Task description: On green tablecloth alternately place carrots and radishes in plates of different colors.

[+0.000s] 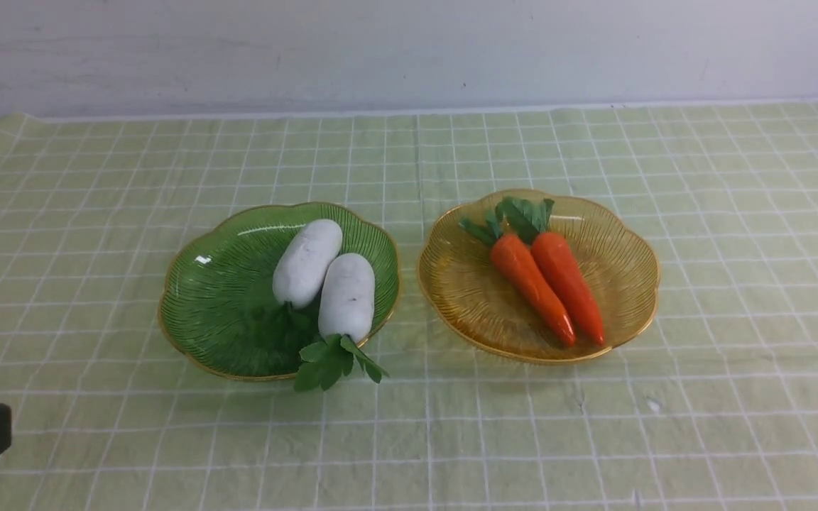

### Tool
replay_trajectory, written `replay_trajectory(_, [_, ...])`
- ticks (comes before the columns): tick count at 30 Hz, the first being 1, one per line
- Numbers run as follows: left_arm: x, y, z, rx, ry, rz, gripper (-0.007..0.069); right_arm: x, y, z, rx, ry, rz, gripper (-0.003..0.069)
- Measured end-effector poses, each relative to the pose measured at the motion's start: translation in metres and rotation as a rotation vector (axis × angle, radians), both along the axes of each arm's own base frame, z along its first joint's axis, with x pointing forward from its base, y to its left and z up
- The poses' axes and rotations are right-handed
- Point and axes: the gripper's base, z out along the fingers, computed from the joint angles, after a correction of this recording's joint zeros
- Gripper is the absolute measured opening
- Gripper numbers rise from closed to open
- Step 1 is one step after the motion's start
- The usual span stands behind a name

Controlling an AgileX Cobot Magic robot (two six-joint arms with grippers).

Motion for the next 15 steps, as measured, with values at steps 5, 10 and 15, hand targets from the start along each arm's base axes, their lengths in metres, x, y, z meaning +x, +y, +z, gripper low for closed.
replay_trajectory(5, [-0.019, 0.007, -0.006, -0.013, -0.066, 0.003, -0.0008, 0.0, 0.0, 0.0, 0.0, 0.0, 0.0, -0.0014])
replay_trajectory(10, [-0.026, 0.009, -0.007, -0.01, -0.071, 0.003, -0.0008, 0.0, 0.0, 0.0, 0.0, 0.0, 0.0, -0.0014])
replay_trajectory(15, [-0.026, 0.01, -0.008, 0.003, -0.074, 0.007, -0.0008, 0.0, 0.0, 0.0, 0.0, 0.0, 0.0, -0.0014])
